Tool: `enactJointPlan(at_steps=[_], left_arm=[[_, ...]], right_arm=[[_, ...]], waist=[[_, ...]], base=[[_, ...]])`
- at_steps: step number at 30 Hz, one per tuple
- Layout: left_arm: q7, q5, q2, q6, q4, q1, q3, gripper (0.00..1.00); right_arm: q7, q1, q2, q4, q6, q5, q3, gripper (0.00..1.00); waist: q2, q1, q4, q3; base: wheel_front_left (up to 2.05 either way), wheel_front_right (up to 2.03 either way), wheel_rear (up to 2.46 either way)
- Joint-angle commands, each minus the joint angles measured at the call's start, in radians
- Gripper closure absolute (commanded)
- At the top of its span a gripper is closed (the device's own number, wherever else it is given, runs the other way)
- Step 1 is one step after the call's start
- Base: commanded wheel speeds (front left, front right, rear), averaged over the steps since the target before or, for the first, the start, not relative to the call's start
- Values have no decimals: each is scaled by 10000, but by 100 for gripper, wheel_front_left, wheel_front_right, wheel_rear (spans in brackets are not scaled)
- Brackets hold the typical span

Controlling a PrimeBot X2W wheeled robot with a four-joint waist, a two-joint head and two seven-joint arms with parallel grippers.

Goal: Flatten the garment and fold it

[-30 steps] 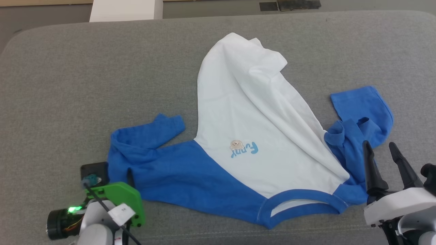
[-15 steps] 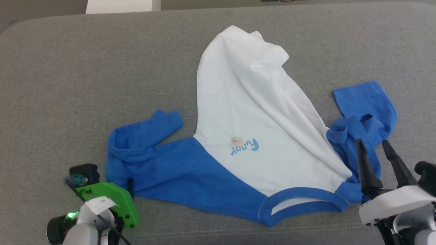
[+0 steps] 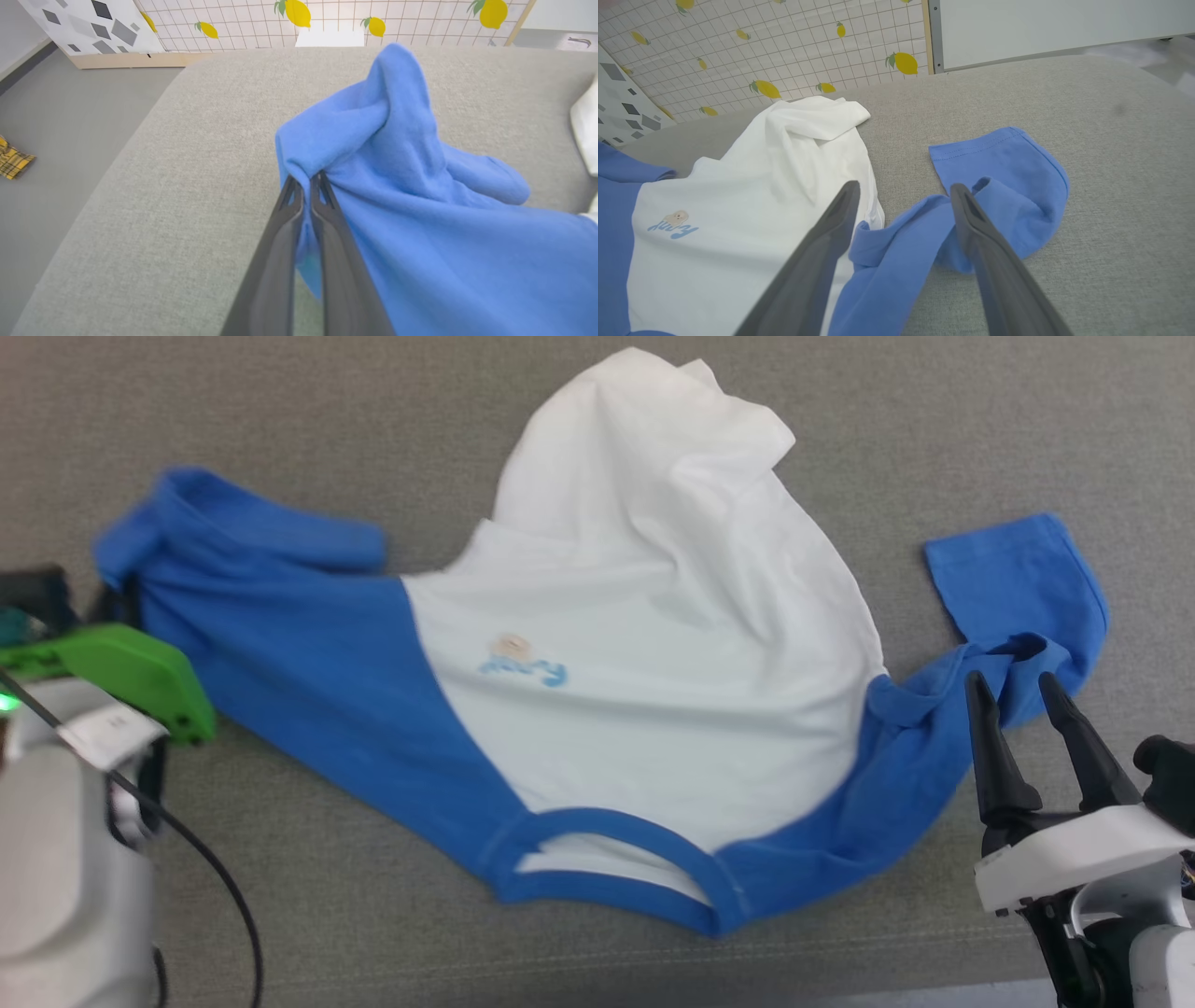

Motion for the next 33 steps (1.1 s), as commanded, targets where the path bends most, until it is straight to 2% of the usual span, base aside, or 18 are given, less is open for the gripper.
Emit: enactJointPlan(at_steps=[1, 5, 7, 9, 10, 11, 13, 18, 21, 25, 28, 33], left_arm=[[-174, 86, 196, 116, 195, -412, 129, 100], [-687, 156, 448, 365, 888, -1073, 357, 100], [-929, -75, 237, 453, 1210, -1170, 502, 100], [-1092, -324, 19, 327, 1437, -1094, 528, 0], [-1216, -385, -49, 268, 1482, -1029, 519, 0], [-1980, -638, -465, 86, 1386, -625, 512, 0], [-2527, -800, -818, -7, 1202, -230, 496, 0], [-3721, -956, -1736, 20, 266, 908, 328, 0], [-4073, -911, -2161, 83, -342, 1474, 157, 0], [-4316, -759, -2456, 19, -1012, 1937, -161, 0], [-4388, -659, -2622, -20, -1412, 2122, -397, 0], [-4415, -644, -2776, -8, -1762, 2313, -637, 0]], right_arm=[[-8, -195, -3, 30, -15, 71, 41, 0], [38, -314, -3, 182, -15, 89, 58, 0], [55, -359, -3, 256, -15, 79, 33, 0], [64, -386, -3, 325, -15, 82, -83, 0], [75, -398, -3, 355, -15, 80, -170, 0], [214, -448, -3, 480, -15, 35, -601, 0], [410, -515, -3, 610, -15, -58, -894, 0], [1337, -1005, -3, 1187, -15, -202, -1596, 0], [2092, -1482, -3, 1779, -15, -481, -1953, 0], [3215, -2192, -3, 2626, -15, -1119, -2359, 0], [3703, -2785, -3, 3088, -15, -1631, -2722, 100], [3547, -3988, -3, 3353, -15, -2331, -3102, 100]], waist=[[0, 0, -129, 230], [0, 0, -218, 394], [0, 0, -234, 419], [0, 0, -225, 402], [0, 0, -209, 383], [0, 0, -79, 252], [0, 0, 30, 149], [0, 0, 330, -56], [0, 0, 533, -112], [0, 0, 818, -98], [0, 0, 1062, -45], [0, 0, 1378, 62]], base=[[0, 0, 0], [0, 0, 0], [0, 0, 0], [0, 0, 0], [0, 0, 0], [0, 0, 0], [0, 0, 0], [0, 0, 0], [0, 0, 0], [0, 0, 0], [0, 0, 0], [0, 0, 0]])
